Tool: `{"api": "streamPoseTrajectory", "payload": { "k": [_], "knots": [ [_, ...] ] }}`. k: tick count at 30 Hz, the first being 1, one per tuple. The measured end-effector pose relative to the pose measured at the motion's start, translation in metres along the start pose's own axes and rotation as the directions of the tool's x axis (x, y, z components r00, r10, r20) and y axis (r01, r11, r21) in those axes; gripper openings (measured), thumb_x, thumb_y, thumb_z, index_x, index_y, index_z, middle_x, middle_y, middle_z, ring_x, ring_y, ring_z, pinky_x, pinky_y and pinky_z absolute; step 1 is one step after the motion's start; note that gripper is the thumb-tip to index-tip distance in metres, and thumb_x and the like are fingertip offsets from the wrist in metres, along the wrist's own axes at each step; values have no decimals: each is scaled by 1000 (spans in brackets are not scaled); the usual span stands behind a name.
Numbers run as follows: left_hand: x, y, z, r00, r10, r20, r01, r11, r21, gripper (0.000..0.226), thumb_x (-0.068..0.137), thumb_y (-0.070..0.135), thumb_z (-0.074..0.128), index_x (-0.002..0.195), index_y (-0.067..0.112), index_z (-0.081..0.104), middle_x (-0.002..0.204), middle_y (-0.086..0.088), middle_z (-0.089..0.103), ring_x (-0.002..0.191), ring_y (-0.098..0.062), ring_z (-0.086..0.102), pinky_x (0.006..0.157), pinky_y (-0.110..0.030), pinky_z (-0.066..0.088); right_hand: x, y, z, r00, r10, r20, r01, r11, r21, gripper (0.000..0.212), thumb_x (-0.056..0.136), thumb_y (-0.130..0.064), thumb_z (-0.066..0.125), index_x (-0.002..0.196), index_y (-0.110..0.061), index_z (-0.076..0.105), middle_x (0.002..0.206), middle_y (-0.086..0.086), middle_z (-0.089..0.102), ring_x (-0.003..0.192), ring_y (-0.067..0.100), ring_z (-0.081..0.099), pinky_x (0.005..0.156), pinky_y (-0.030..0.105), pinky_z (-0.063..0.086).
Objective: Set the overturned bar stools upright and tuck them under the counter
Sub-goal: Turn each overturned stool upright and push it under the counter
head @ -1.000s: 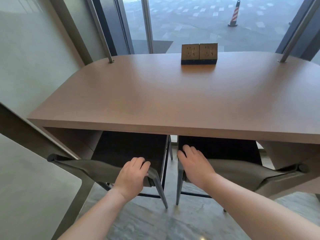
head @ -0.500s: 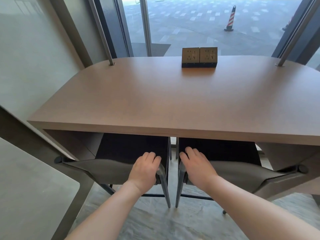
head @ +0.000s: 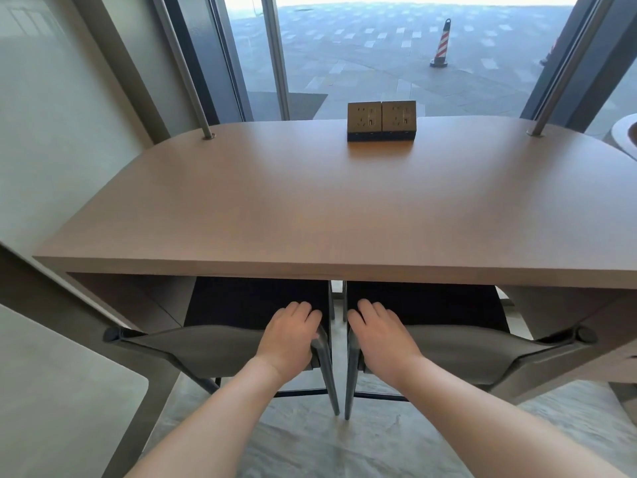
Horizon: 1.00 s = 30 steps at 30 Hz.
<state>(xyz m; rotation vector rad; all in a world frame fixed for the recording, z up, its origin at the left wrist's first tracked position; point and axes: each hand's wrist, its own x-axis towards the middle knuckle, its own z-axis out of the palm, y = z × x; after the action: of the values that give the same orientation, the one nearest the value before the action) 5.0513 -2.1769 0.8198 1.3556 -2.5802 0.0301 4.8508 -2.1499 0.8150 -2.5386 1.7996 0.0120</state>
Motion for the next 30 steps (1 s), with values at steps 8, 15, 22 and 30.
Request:
{"api": "streamPoseTrajectory", "payload": {
  "k": [8,15,22,30],
  "knots": [
    [-1,-3,-2,1000,30,-4,-30,999,14,36,61,12,87,93,14,71,83,1,63,71,-19,58,60,-31,48,-1,2,2,1000,2,-13,-2,1000,29,68,70,4,60,134,-10,43,128,12,47,106,29,48,88,37,45],
    [-2,-6,1,998,62,-29,-62,998,11,34,64,13,87,93,14,70,83,2,62,70,-18,56,59,-30,44,-1,2,2,1000,2,-17,-1,999,36,67,72,4,59,135,-10,43,130,12,47,107,29,47,89,37,45],
    [-4,-16,6,993,110,-42,-111,993,-33,31,68,11,85,95,12,70,84,1,62,70,-20,57,57,-31,47,0,3,1,1000,-6,-8,6,999,47,68,72,5,58,136,-11,41,132,11,44,111,29,45,93,37,44],
    [-6,-14,8,994,91,-54,-92,995,-22,33,70,12,85,100,13,71,89,0,65,74,-20,59,60,-32,49,2,5,-1,1000,-24,5,23,998,53,65,71,3,60,133,-11,45,126,9,46,103,27,46,86,36,45]
  ]
}}
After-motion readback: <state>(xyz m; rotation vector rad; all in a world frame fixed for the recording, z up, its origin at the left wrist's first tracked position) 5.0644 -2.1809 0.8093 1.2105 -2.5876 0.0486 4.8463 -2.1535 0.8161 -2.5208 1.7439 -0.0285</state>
